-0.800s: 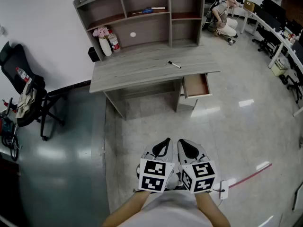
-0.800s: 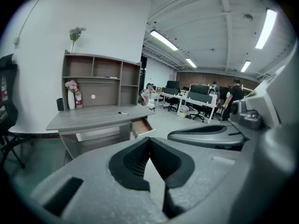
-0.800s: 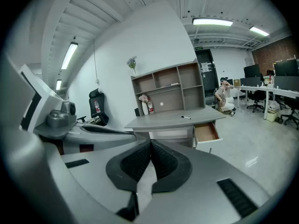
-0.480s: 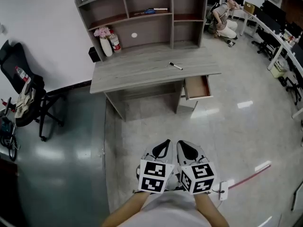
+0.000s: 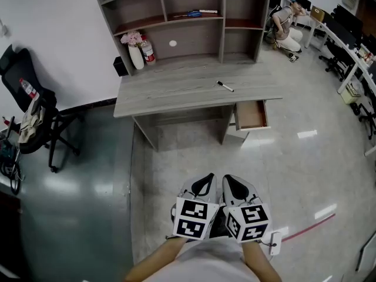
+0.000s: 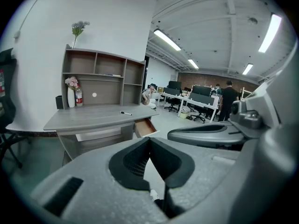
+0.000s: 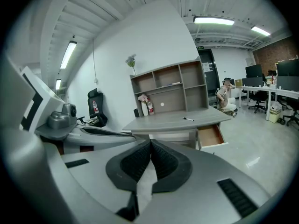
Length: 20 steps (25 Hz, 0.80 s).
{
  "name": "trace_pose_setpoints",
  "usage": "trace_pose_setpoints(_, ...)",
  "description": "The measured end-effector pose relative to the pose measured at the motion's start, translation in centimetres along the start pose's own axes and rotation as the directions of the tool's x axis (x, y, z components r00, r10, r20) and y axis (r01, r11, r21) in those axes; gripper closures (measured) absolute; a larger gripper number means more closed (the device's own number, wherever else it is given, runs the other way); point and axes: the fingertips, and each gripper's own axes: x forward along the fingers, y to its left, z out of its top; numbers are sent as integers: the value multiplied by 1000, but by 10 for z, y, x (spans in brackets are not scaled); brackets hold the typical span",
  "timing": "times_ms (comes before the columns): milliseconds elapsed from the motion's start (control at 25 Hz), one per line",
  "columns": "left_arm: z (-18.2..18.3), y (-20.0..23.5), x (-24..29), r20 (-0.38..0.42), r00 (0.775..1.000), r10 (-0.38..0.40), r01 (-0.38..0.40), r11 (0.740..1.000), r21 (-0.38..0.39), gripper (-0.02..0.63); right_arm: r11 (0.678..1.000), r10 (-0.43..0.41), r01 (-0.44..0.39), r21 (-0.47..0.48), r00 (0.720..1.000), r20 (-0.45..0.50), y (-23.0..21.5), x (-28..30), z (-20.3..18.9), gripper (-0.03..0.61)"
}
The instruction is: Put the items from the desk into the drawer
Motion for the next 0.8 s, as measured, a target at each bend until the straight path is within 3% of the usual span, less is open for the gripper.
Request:
trace_pose_setpoints(240,21,20,47,-2,1000,29,-29,1000,-12,611,998,54,-54,-14,998,11,-27,41,19,577)
trace_pose_setpoints(800,105,39,210,-58,995,85,-85,996,-11,611,992,116,-116,51,993,-7,-176,140,85,577)
